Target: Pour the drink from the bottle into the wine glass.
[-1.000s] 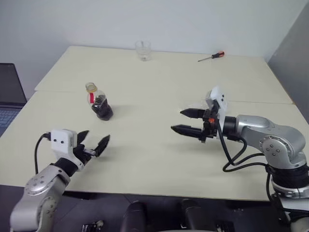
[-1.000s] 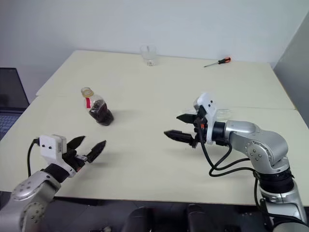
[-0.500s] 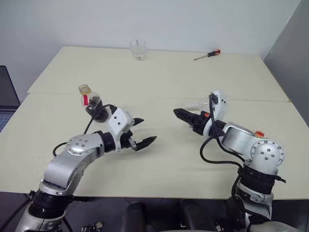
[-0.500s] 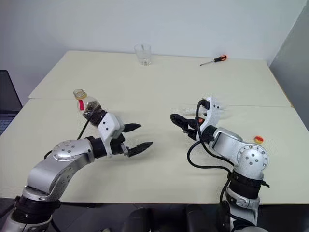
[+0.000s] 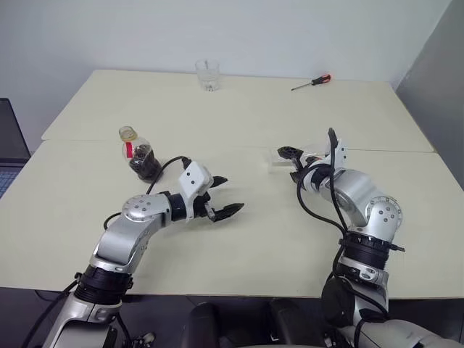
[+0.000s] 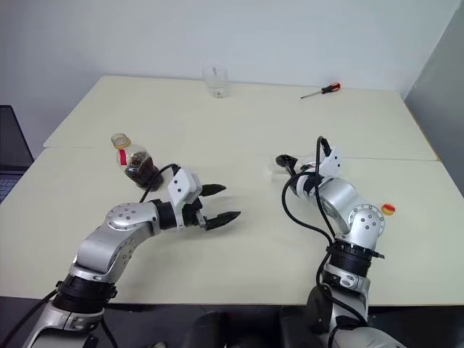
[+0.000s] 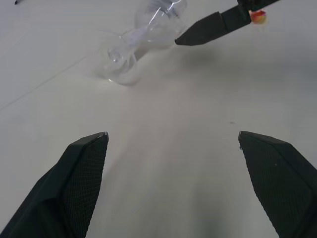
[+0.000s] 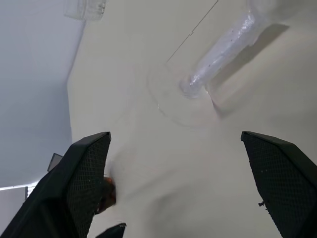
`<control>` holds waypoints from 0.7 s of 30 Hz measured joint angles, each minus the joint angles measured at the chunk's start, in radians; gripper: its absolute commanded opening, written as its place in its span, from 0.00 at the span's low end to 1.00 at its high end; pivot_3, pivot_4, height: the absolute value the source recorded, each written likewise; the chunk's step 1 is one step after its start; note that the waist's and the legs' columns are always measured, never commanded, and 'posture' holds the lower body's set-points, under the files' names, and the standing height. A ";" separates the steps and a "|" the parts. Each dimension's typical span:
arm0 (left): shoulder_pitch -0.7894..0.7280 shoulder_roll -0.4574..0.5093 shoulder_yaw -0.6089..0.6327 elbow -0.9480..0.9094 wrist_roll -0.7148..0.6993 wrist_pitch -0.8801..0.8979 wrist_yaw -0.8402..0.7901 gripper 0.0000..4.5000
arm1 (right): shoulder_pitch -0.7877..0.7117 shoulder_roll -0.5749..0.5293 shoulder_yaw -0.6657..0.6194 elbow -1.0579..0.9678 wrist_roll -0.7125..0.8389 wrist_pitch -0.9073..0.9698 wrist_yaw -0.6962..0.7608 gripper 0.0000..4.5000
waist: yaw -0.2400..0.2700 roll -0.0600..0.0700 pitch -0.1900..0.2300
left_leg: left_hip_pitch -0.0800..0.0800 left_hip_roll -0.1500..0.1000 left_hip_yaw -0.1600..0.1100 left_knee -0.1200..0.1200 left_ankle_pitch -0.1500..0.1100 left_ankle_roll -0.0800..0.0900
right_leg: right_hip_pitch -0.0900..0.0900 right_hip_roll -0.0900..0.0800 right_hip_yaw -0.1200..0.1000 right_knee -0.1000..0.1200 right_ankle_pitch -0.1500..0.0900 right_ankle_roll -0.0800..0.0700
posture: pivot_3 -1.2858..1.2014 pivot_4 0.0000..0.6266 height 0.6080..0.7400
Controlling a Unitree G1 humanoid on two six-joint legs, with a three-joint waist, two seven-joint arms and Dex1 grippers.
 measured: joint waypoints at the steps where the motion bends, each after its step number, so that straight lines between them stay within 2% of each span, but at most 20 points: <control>1: 0.000 -0.001 0.000 0.001 0.003 -0.002 -0.001 0.99 | -0.003 -0.009 0.005 0.019 -0.016 -0.016 -0.002 1.00 | 0.000 0.000 0.000 | 0.000 0.000 0.000 0.000 0.000 0.000 | 0.000 0.000 0.000 0.000 0.000 0.000 | 0.52 0.24 1.00; 8: 0.001 -0.005 0.002 0.002 0.018 -0.015 -0.001 0.99 | -0.027 -0.024 0.013 0.104 -0.061 -0.089 0.006 1.00 | 0.000 0.000 0.000 | 0.000 0.000 0.000 0.000 0.000 0.000 | 0.000 0.000 0.000 0.001 0.000 0.000 | 0.52 0.24 1.00; 14: 0.010 -0.008 0.011 -0.001 0.020 -0.015 0.006 0.99 | -0.106 -0.021 0.010 0.228 -0.111 -0.180 0.026 1.00 | -0.001 0.000 0.000 | 0.000 0.000 0.000 0.000 0.000 0.000 | 0.000 0.000 0.000 0.001 0.000 0.000 | 0.52 0.24 1.00; 21: 0.019 -0.024 0.032 -0.046 0.020 0.008 0.045 0.99 | -0.158 -0.014 0.005 0.355 -0.178 -0.269 0.094 1.00 | 0.000 0.000 0.000 | 0.000 0.000 0.000 0.000 0.000 0.000 | 0.000 0.000 0.000 0.000 0.000 0.000 | 0.52 0.24 1.00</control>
